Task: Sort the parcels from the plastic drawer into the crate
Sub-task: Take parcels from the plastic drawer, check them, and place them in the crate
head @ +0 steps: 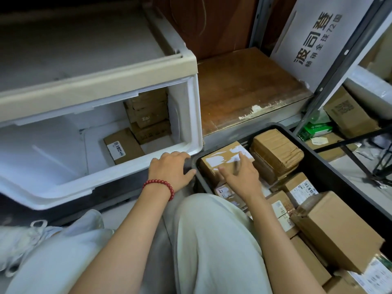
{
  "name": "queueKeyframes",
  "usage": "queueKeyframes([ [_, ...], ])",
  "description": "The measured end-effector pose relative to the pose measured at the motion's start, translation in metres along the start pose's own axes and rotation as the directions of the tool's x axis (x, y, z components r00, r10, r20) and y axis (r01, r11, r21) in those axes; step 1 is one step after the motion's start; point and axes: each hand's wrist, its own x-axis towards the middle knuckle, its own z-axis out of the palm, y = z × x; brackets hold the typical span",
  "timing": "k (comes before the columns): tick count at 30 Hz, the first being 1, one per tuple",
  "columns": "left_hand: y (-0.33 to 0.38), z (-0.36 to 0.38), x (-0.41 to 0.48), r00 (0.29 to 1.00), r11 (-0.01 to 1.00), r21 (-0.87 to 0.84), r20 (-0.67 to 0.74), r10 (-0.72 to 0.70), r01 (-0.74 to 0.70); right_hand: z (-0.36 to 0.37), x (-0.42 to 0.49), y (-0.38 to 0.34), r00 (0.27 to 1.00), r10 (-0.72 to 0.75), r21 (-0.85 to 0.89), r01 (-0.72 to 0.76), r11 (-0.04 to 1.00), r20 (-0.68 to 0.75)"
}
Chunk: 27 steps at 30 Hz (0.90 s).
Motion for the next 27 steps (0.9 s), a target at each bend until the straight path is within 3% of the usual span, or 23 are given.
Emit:
queueKeyframes([
  [4, -0.024, -0.017, -0.021, 0.995, 0.996, 0.047, -0.076, -0.067, 0.071, 0.003, -0.003, -0.041, 0.970, -0.211, -0.089, 0.222, 0.971, 0.121],
  [11, -0.072, -0.042, -0.068, 0.974, 0.978, 0.113, -0.166, -0.153, 0.173, 0.028, -0.032, -0.124, 0.837, -0.482, -0.193, 0.534, 0.823, 0.260],
  [17, -0.119, -0.061, -0.097, 0.929, 0.951, 0.086, -0.257, -0.266, 0.297, 0.069, -0.043, -0.164, 0.783, -0.543, -0.229, 0.613, 0.756, 0.304],
  [27, -0.151, -0.084, -0.092, 0.865, 0.933, 0.043, -0.393, -0.312, 0.356, 0.158, -0.012, -0.194, 0.829, -0.469, -0.454, 0.559, 0.693, 0.304],
])
